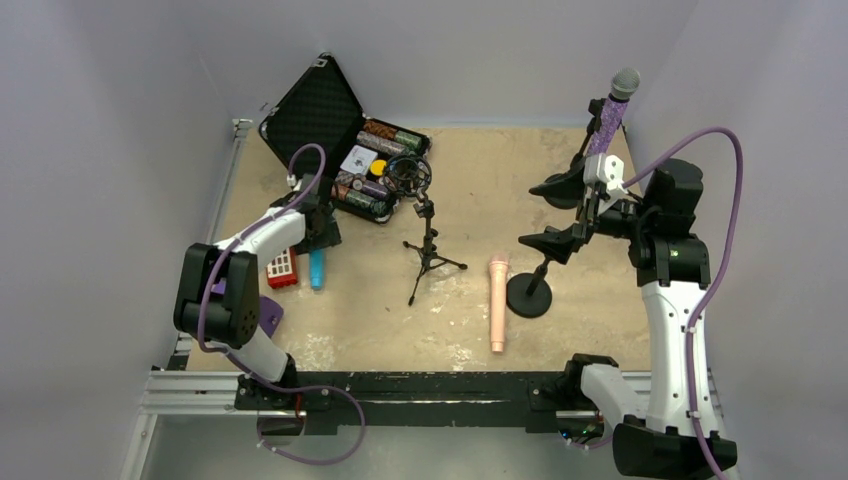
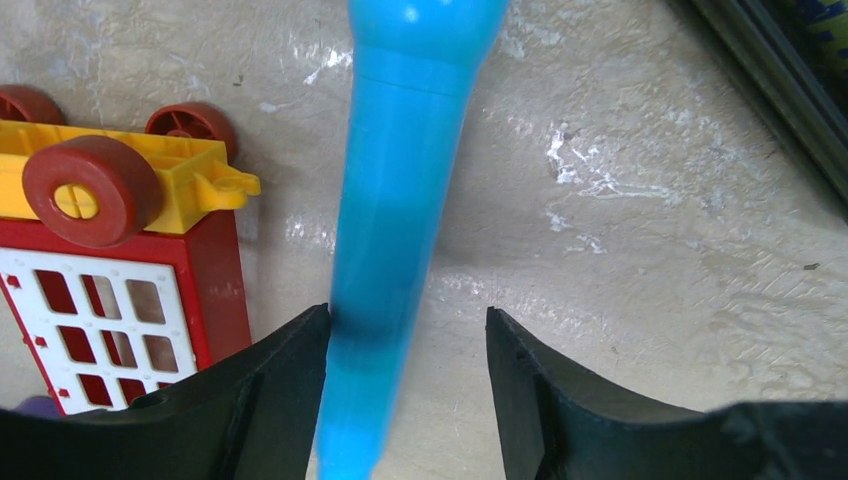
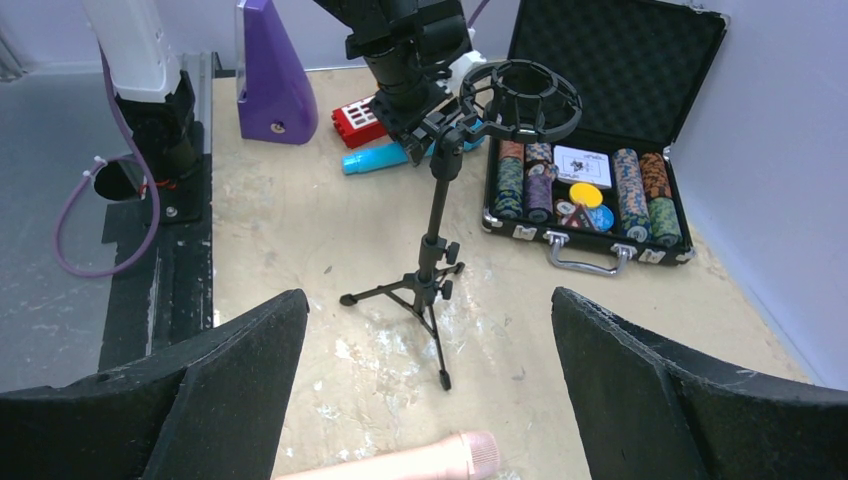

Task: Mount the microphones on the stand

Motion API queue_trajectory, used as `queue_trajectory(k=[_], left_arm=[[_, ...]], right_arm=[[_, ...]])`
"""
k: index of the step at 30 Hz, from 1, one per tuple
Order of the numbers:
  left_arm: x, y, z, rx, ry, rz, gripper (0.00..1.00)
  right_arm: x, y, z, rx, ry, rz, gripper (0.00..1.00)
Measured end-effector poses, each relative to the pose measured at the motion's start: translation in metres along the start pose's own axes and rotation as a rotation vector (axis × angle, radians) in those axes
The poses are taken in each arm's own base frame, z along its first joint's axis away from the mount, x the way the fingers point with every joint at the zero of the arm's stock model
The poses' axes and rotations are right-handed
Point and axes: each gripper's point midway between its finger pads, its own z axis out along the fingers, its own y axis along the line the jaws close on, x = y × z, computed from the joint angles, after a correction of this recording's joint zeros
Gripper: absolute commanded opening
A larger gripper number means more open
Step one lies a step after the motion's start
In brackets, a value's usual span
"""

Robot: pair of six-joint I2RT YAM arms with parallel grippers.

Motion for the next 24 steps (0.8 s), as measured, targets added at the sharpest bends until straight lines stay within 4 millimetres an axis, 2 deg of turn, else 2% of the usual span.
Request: queue_trajectory(k=[4,6,17,22,24], left_arm=[[0.006,0.001,0.000,-0.006,0.025,-0.025,0.45],[0.009,-0.002,-0.001,0.003,0.038,-0.040,0.41],[0.026,-0.019,-0.007,0.102,0.118,-0.066,0.42],[0.050,-0.035,-0.019,0.153,0.143,-0.021,0.42],[0.066,-0.044,-0.028,0.180,0.155,0.005,0.42]], right_arm=[[-0.001,0.001,0.000,0.000,-0.001,-0.003,0.95],[-0.001,0.002,0.000,0.001,-0.001,-0.007,0.95],[-0.004,0.005,-0.001,0.002,-0.004,-0.018,0.95],[-0.005,0.006,-0.002,0.002,-0.005,-0.025,0.95],[-0.005,0.006,-0.002,0.002,-0.005,-0.026,0.95]])
